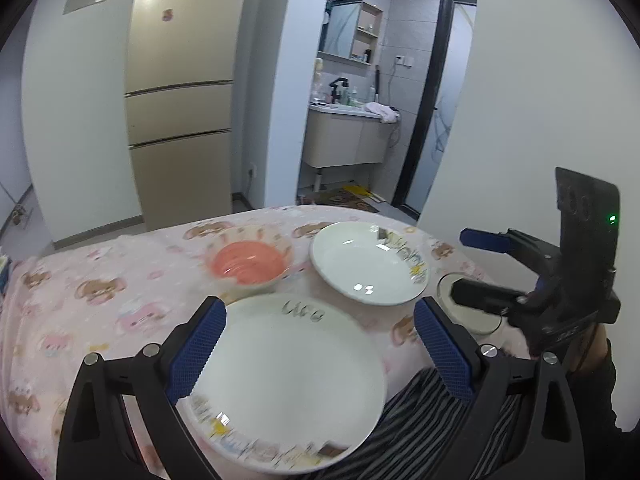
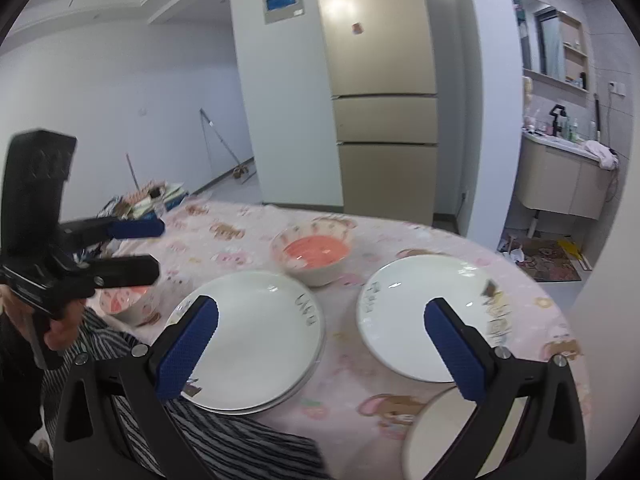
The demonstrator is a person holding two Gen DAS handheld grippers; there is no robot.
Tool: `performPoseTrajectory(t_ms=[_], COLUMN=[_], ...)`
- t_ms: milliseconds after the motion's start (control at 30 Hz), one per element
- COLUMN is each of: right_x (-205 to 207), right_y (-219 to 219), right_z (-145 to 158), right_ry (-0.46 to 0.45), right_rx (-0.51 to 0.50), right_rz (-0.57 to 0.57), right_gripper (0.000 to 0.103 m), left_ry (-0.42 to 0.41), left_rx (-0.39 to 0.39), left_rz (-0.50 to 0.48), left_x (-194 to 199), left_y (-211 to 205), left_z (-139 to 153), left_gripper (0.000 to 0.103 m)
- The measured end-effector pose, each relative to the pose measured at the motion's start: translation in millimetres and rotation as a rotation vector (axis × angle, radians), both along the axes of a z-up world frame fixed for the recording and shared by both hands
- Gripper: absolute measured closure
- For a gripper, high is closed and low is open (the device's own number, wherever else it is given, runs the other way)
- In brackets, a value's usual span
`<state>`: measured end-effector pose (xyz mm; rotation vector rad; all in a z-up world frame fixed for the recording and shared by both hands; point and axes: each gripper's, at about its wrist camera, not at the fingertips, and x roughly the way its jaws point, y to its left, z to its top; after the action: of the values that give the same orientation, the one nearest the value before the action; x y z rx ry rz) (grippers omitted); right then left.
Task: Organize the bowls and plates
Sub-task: 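Open both grippers and pull them back from the plate stack, then move both grippers to the rim of the single white 'Life' plate, then close the left gripper on the plate rim while the right gripper grips the rim too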
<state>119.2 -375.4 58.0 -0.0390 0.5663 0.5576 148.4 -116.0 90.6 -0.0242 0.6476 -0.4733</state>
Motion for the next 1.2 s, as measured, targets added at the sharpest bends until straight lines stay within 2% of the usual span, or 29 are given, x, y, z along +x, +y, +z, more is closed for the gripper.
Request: performPoseTrajectory(t_ms=[200,333,567,700,767,867,933,1033,1100,1200], right_x=[18,38,89,114,127,145,155,170,177,183], right_y=[-49,-67,-97,-118,-129,-136,-140,-146,-147,-148], right_z=[22,25,-7,-26,-35,-51,-65,-85,-97,-108], right_ry=[-0.007,0.015,0.151,0.218,0.258,0.307,0.350,0.420,0.452,0.462], right_rx=[0.031,0.010,0.017,0.032,0.064,0.019,-0.010,0.000,0.000,-0.023], right_rz=[-0.089,-0.114,-0.149,-0.205,-0.216,-0.223,-0.226,-0.203,-0.184,-0.187], right_gripper=[0.000,0.000,0.000,0.000,0.001,0.012,0.020,0.040,0.053,0.062], left_ry=[0.088,0.105,0.196,0.245,0.280,0.339,0.374,0.430,0.466,0.475], left_rx=[-0.055,-0.040,0.013,0.053,0.031,0.050,0.071,0.059,0.046,0.061], left_rz=[-0.027,0.002,-0.039,0.030,0.031,0.041,0.040,0.064,0.071,0.091], left_x=[46,77,115,139,150,164,172,181,187,193], left_y=[-32,-52,-91,-113,-121,-129,-134,-135,-135,-136], left_z=[5,1,-26,-50,-61,-78,-90,-107,-117,-125], left_gripper=[0.006,0.006,0.006,0.006,0.006,0.008,0.015,0.023,0.025,0.025])
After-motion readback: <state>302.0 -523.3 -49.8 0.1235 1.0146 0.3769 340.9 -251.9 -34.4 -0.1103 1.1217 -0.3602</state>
